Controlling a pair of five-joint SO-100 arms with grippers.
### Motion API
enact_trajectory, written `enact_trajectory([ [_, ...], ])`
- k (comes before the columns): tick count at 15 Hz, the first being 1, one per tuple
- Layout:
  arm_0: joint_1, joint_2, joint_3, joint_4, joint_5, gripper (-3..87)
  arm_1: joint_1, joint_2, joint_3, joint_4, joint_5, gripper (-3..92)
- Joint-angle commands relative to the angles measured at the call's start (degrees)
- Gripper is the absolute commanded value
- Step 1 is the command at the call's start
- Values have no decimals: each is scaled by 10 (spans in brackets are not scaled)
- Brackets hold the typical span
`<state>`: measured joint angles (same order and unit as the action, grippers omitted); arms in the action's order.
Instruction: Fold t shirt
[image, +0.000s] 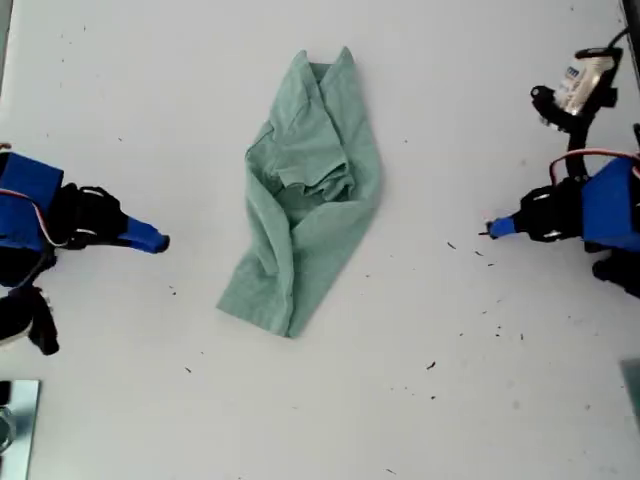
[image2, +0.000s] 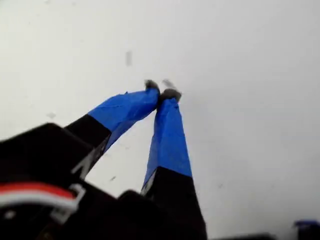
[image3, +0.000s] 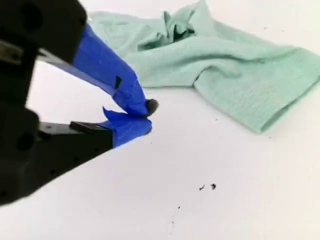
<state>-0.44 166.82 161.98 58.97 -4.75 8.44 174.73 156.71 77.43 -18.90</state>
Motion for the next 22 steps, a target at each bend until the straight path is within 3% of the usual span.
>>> enact_trajectory([
  [1, 17, -324, -341, 79, 50, -2, -73, -488, -501, 53, 10, 23],
  [2, 25, -412, -444, 106, 85, 0, -96, -626, -678, 91, 13, 39],
  [4, 49, -541, -602, 172, 125, 230, -128, -835, -947, 141, 4, 303],
  [6, 58, -616, -664, 195, 163, 284, -149, -947, -1068, 137, -4, 322],
  [9, 43, -660, -643, 193, 184, 289, -150, -992, -1070, 84, 11, 325],
  [13, 20, -687, -547, 99, 189, 299, -135, -1129, -1179, 67, 11, 309],
  [17, -4, -799, -571, 25, 203, 314, -112, -1159, -1180, 38, -4, 312],
  [20, 3, -885, -613, 26, 193, 231, -101, -1215, -1182, 27, -11, 294],
  [21, 16, -939, -646, 42, 185, 150, -106, -1245, -1184, 22, -11, 252],
  [22, 37, -984, -696, 63, 177, 0, -114, -1272, -1186, 25, -2, 118],
])
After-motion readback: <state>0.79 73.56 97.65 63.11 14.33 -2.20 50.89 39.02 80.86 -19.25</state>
